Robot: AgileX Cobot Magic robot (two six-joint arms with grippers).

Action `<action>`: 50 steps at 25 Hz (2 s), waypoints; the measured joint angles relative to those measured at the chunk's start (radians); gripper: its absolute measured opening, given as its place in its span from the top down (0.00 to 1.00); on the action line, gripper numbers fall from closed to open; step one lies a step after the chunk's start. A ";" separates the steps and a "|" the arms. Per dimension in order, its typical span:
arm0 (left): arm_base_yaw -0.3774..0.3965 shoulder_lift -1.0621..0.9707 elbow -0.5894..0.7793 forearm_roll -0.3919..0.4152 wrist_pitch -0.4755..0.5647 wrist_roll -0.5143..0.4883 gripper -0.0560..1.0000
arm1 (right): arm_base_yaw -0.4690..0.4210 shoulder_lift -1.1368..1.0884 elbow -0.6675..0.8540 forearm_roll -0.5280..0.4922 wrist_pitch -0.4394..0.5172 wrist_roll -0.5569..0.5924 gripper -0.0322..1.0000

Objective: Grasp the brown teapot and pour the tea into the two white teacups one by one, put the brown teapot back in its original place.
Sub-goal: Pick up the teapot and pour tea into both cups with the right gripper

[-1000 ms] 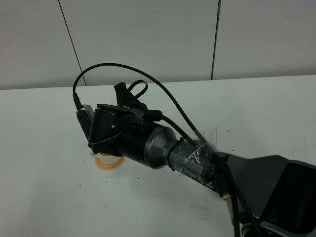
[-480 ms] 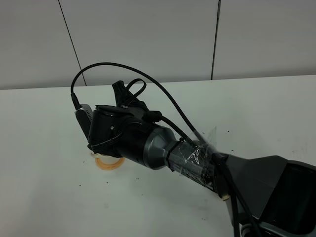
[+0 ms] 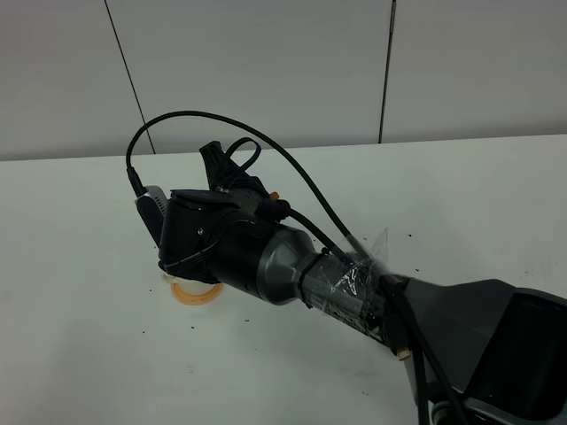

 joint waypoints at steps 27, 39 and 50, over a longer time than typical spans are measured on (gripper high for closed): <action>0.000 0.000 0.000 0.000 0.000 0.000 0.72 | 0.020 0.000 0.000 -0.061 -0.026 -0.034 0.88; 0.000 0.000 0.000 0.000 0.000 0.000 0.72 | 0.020 0.006 0.000 -0.081 -0.028 -0.075 0.88; 0.000 0.000 0.000 0.000 0.000 0.000 0.72 | 0.025 0.037 0.000 -0.130 -0.032 -0.083 0.88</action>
